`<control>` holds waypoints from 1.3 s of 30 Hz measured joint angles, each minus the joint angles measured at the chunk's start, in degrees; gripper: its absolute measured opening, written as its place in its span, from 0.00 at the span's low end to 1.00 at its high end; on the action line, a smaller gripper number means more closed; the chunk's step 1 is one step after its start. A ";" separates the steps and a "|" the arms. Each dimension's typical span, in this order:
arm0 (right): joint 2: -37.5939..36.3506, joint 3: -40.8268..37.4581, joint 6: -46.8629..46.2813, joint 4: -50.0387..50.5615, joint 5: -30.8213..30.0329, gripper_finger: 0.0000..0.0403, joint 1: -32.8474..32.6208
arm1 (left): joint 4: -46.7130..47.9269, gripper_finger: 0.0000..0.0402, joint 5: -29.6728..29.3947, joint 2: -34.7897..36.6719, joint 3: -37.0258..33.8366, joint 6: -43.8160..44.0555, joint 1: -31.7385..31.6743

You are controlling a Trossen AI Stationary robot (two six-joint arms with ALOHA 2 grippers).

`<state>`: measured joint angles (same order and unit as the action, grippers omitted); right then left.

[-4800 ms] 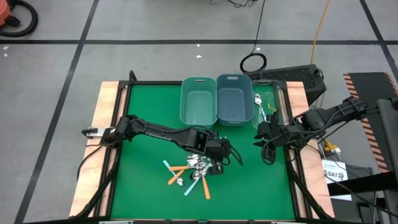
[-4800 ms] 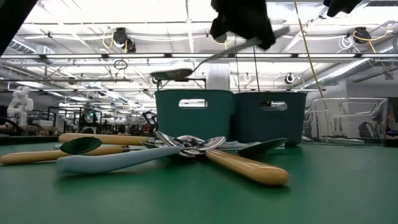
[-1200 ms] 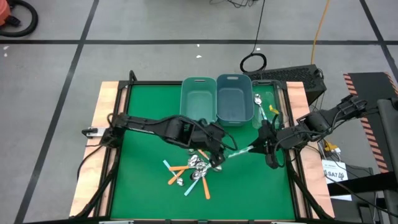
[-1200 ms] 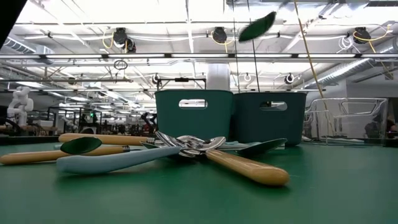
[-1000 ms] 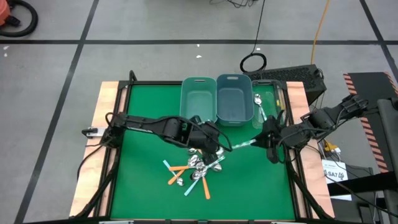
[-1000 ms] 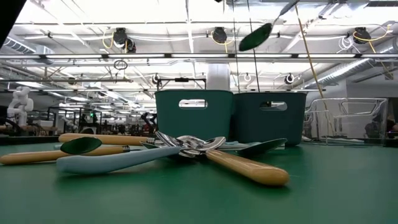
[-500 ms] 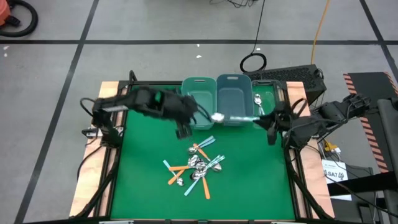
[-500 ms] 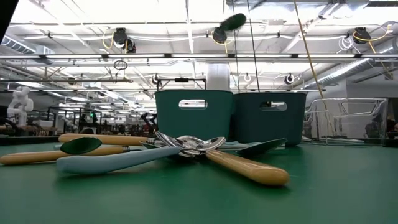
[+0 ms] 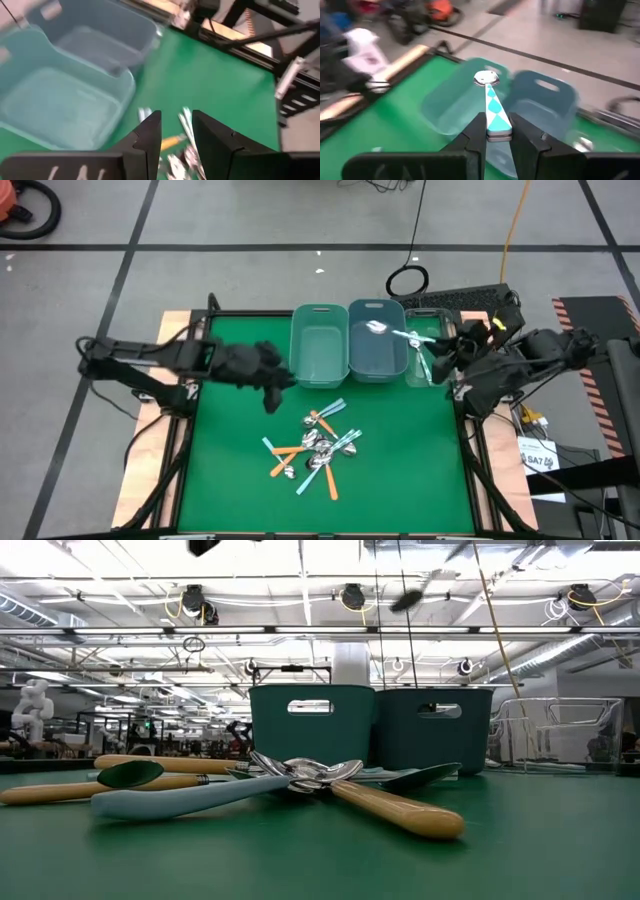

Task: Sort silverware by color (type)
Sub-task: Put the green spoon into the transparent bin

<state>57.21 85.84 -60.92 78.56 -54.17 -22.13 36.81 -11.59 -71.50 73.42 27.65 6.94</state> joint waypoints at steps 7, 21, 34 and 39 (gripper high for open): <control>0.22 -1.57 -10.70 10.90 -4.06 0.14 4.97 | -3.69 0.29 -6.82 3.55 -10.17 8.12 8.44; -6.06 -22.37 -22.54 11.41 1.88 0.14 16.66 | -4.02 0.29 -12.60 1.28 -10.65 13.43 12.78; -14.74 -41.68 -25.58 2.17 1.85 0.14 16.98 | -4.17 0.29 -12.69 0.37 -10.59 14.14 9.39; -14.82 -46.89 -25.45 -2.67 1.86 0.14 16.98 | -3.98 0.29 -12.67 0.29 -10.63 14.50 7.57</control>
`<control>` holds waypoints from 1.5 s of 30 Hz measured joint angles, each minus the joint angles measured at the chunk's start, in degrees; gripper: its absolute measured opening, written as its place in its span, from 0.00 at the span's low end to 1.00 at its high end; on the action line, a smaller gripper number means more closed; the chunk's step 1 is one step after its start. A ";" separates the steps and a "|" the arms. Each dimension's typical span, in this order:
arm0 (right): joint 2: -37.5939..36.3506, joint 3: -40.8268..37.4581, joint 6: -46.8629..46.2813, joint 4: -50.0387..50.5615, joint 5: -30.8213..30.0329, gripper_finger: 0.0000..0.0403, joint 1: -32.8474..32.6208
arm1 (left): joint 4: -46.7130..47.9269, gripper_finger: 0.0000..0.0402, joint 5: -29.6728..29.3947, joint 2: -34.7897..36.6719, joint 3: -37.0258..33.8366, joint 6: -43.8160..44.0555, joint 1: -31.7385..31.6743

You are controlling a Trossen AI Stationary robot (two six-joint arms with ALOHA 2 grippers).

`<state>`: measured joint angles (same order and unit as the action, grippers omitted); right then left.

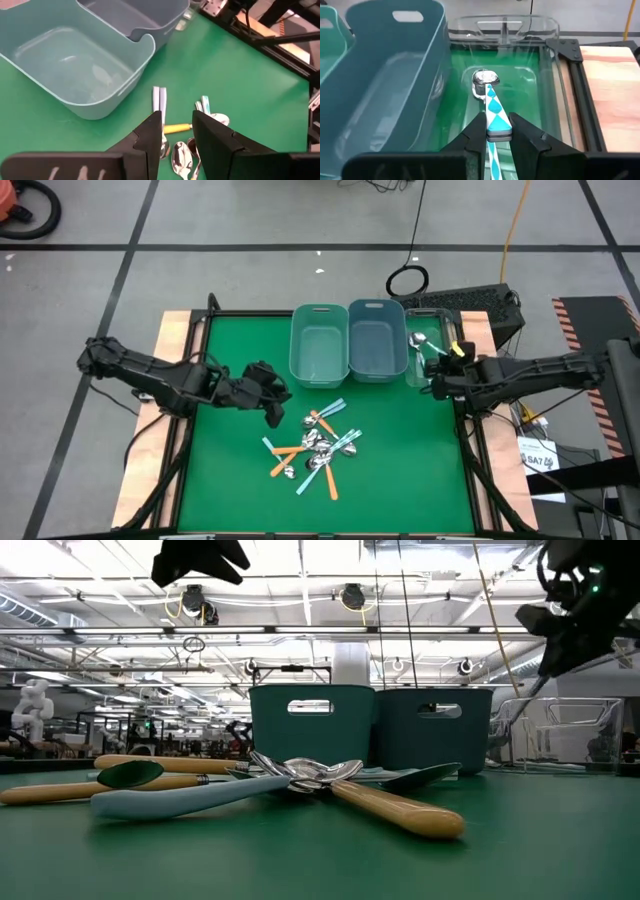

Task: Sort silverware by color (type)
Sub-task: Put the green spoon into the transparent bin, then put the yellow spoon into the green bin

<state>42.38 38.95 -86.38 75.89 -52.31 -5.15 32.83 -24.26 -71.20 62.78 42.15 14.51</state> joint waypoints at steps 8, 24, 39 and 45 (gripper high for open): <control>-0.01 -4.25 0.07 -1.71 -2.71 0.15 0.70 | 0.01 0.29 0.08 -0.06 0.00 0.18 -1.10; 0.06 -9.51 0.12 -11.41 -4.38 0.19 0.72 | 0.57 0.29 0.10 -0.06 0.00 -1.09 -1.04; -0.08 -8.42 1.32 -10.86 0.25 0.28 0.72 | 1.72 0.29 0.09 -0.06 0.00 -1.18 -1.04; -0.12 -1.32 7.53 -11.24 0.19 0.31 0.72 | 1.72 0.29 0.21 -0.06 0.00 -1.00 -0.82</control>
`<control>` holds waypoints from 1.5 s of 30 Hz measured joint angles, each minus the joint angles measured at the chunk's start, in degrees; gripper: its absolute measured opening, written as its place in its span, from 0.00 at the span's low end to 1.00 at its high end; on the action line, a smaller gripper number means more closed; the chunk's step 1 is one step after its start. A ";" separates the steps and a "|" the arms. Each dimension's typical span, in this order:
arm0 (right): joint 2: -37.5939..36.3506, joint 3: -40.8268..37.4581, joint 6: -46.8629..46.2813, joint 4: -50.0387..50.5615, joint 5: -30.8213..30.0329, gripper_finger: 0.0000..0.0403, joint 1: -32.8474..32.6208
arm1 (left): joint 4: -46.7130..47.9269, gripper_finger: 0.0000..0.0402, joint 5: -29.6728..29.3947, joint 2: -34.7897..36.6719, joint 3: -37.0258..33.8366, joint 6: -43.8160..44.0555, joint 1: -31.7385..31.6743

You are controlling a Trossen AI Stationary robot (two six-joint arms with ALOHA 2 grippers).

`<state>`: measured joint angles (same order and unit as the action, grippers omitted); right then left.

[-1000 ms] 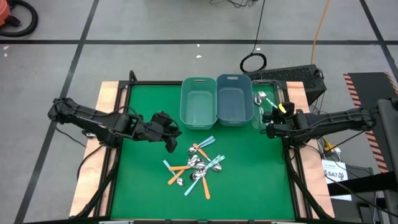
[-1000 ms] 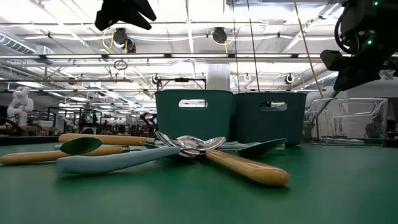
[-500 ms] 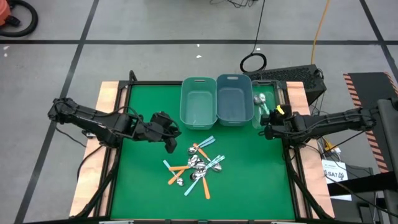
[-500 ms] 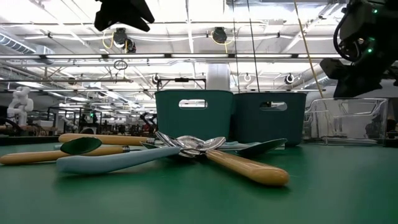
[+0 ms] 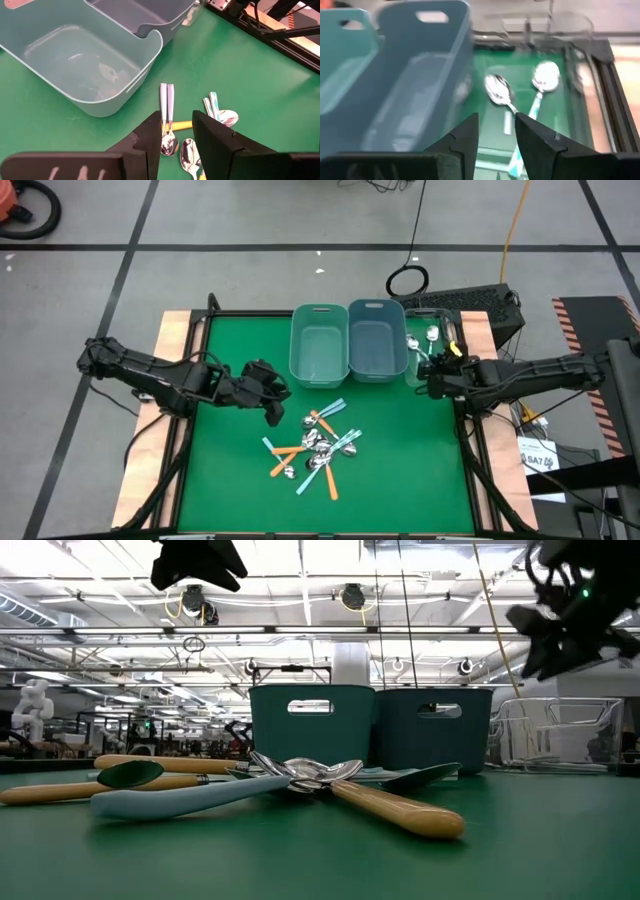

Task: Sort silverware by color (type)
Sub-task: Put the yellow spoon into the green bin

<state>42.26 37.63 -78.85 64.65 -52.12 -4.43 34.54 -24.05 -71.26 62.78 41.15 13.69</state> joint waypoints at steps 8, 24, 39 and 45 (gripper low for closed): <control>0.12 8.49 12.34 -5.20 6.17 0.31 -0.04 | 0.60 0.29 0.46 -3.41 0.04 3.67 0.02; 0.20 9.74 23.29 -21.58 25.79 0.31 -0.17 | 0.20 0.30 16.91 -15.55 0.09 8.82 4.76; 0.07 9.74 35.07 -20.67 39.59 0.31 -0.17 | -4.14 0.56 16.22 -24.16 0.11 -9.58 10.14; 0.08 9.74 39.75 -20.67 43.45 0.31 -0.17 | -4.42 0.56 16.17 -28.66 0.11 -8.18 10.10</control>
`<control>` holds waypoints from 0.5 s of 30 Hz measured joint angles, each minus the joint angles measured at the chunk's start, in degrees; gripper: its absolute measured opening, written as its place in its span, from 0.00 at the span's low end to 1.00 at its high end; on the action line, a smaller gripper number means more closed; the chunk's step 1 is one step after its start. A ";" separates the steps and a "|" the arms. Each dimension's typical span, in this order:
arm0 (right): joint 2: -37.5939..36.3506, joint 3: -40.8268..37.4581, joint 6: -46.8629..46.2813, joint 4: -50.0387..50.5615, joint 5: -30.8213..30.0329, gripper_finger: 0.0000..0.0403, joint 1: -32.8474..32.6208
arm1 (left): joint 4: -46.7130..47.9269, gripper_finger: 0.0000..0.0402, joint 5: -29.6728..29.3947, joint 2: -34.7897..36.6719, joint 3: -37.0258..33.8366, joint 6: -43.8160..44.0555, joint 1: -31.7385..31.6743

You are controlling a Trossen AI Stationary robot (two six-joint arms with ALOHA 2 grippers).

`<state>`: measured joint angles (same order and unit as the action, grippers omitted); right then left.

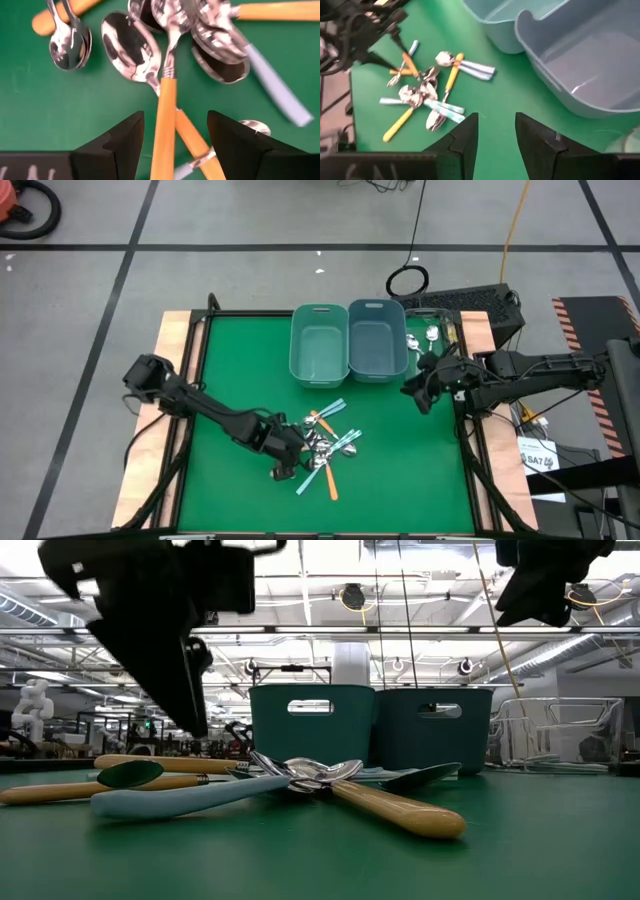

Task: Sort silverware by color (type)
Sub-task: Put the yellow spoon into the green bin

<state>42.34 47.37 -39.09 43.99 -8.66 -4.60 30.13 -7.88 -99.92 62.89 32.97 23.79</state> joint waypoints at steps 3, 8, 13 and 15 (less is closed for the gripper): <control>-0.02 0.00 2.13 0.00 1.91 0.31 0.00 | 0.04 0.56 -0.04 -1.94 0.00 0.15 -0.35; -0.02 0.00 5.00 0.00 4.59 0.31 0.00 | -1.59 0.56 -0.04 -4.25 0.00 1.65 -1.38; -0.02 0.00 6.72 0.02 5.99 0.31 -0.02 | -7.97 0.56 -0.10 -4.72 0.00 1.74 -2.44; -0.02 0.00 7.01 0.02 5.99 0.31 -0.01 | -8.34 0.56 -0.90 -4.72 0.00 1.78 -2.62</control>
<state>42.33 47.37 -32.08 44.01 -2.68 -4.61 21.79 -8.78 -104.64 62.89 34.75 21.17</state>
